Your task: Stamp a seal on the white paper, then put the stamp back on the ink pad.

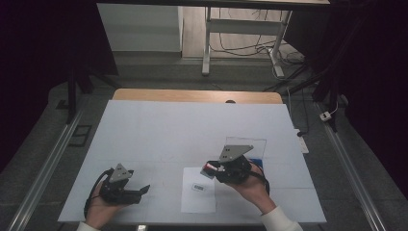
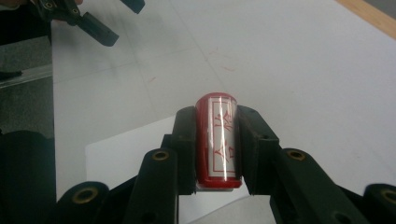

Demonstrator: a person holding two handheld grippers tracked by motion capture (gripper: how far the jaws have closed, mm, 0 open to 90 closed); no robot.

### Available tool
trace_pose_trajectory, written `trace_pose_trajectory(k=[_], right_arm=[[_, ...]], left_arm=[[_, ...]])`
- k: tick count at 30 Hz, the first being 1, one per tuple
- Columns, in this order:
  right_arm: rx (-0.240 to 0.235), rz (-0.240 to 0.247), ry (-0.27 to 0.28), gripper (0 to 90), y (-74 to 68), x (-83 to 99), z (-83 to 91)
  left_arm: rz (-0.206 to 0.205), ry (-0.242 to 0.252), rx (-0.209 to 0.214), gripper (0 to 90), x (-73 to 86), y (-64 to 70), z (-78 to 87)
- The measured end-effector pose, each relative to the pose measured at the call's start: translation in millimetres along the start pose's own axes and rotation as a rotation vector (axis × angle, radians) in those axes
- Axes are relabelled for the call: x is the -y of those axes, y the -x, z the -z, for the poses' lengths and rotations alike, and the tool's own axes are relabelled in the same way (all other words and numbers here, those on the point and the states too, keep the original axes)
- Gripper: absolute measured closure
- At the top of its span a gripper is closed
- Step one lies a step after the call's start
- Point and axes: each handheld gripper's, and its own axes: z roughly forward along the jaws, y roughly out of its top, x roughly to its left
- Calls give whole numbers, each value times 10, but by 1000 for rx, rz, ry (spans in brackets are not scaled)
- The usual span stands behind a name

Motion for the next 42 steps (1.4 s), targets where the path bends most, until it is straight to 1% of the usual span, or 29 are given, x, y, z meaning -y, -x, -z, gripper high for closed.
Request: trace_pose_trajectory(k=[1,5,8,11,17,24,32,33,37,39,42], right_arm=[[3,-5,10,697,7,0,16],[23,-8,24,697,52,-3,103],[40,-21,40,697,97,4,186],[64,-30,44,697,147,22,265],[107,-58,52,697,268,89,401],[147,-82,34,696,361,153,489],[216,-118,-40,696,504,295,538],[234,-122,-62,696,530,325,543],[258,-153,-110,696,608,420,531],[281,-152,-154,696,639,462,514],[269,-167,-180,697,672,518,467]], left_arm=[[-1,0,0,176,1,0,0],[0,1,1,176,2,-2,3],[1,-1,0,176,3,-5,6],[0,2,-2,176,2,-1,8],[3,2,-1,176,1,-8,3],[2,2,0,176,4,-6,5],[3,3,1,176,0,-4,7],[2,2,0,176,1,-3,6],[0,1,2,176,1,-4,1],[3,1,1,176,3,-6,1],[3,0,0,176,3,-10,-1]])
